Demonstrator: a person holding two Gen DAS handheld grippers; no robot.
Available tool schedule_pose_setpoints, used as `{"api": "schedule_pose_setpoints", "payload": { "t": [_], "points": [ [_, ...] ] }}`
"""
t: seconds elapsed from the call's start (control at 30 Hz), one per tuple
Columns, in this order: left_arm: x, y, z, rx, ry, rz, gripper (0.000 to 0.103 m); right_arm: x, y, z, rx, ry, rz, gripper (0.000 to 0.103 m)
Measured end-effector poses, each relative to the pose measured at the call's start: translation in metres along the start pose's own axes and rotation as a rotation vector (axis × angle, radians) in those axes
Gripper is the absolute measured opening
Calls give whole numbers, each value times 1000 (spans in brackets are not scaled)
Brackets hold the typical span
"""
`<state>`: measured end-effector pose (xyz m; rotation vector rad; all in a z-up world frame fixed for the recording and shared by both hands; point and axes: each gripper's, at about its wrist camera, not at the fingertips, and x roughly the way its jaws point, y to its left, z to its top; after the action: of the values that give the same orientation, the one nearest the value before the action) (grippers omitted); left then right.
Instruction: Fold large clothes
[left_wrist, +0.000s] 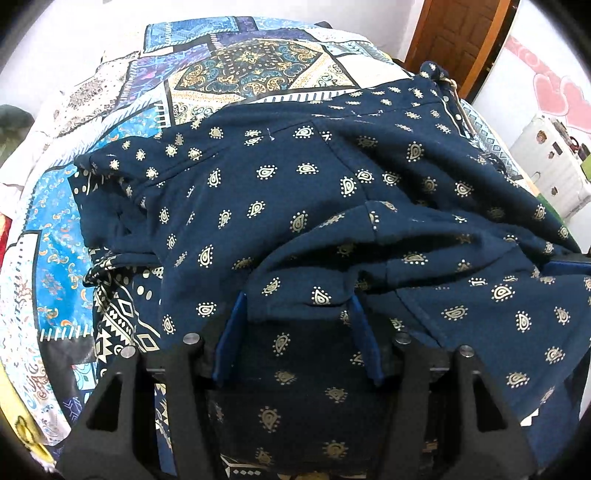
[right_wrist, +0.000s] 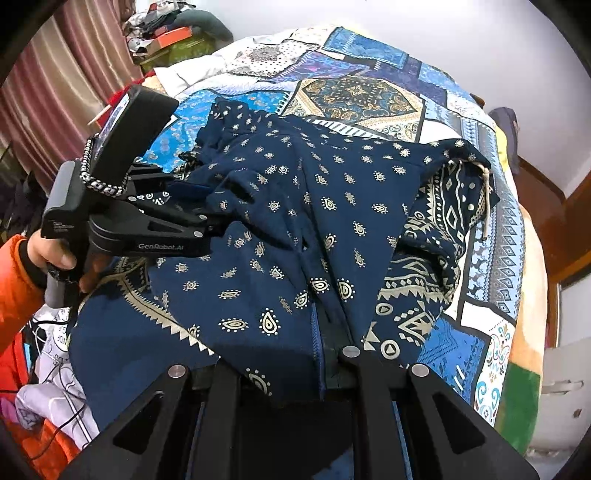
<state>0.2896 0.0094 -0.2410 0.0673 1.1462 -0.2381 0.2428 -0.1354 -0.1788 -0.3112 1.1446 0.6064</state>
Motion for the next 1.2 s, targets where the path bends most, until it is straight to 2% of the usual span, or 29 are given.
{"api": "schedule_pose_setpoints", "payload": {
  "t": [0.03, 0.07, 0.2, 0.3, 0.37, 0.47, 0.63, 0.73, 0.8, 0.87, 0.93, 1.03, 1.1, 1.13, 1.2],
  "points": [
    [0, 2, -1, -6, -2, 7, 67, -1, -1, -1, 2, -2, 0, 10],
    [2, 6, -1, -20, -4, 4, 70, -3, -2, -2, 3, -3, -6, 10],
    [6, 17, -1, -70, 11, -53, 69, -17, -13, -10, -2, -20, -29, 10],
    [3, 15, -1, -55, 11, -36, 69, -29, -32, -21, 45, -11, 16, 11],
    [0, 13, -2, -32, 6, -7, 69, -31, -41, -25, 68, 10, -14, 11],
    [-6, 17, -6, -24, 8, 7, 69, -42, -57, -29, 97, -4, -113, 11],
    [-17, 28, -17, -39, 8, 13, 69, -52, -81, -9, 198, -62, -117, 11],
    [-15, 28, -24, -33, 18, 23, 69, -41, -73, 9, 208, -79, -66, 11],
    [-15, 26, -28, -22, 13, 41, 69, -22, -63, 19, 191, -55, -49, 11],
    [-18, 25, -30, -21, 7, 45, 69, 6, -49, 21, 148, 11, -84, 11],
    [-18, 26, -31, -24, 8, 40, 69, 36, -39, 17, 91, 81, -193, 11],
    [-19, 31, -35, -37, 4, 29, 73, 36, -40, 6, 89, 36, -226, 12],
    [-18, 34, -36, -48, 5, 22, 73, 34, -46, 3, 106, 47, -238, 12],
    [-18, 36, -37, -55, 5, 19, 75, 33, -50, 0, 104, 56, -271, 12],
    [-18, 39, -39, -71, 4, 9, 75, 32, -55, -7, 79, 63, -313, 24]
  ]
}}
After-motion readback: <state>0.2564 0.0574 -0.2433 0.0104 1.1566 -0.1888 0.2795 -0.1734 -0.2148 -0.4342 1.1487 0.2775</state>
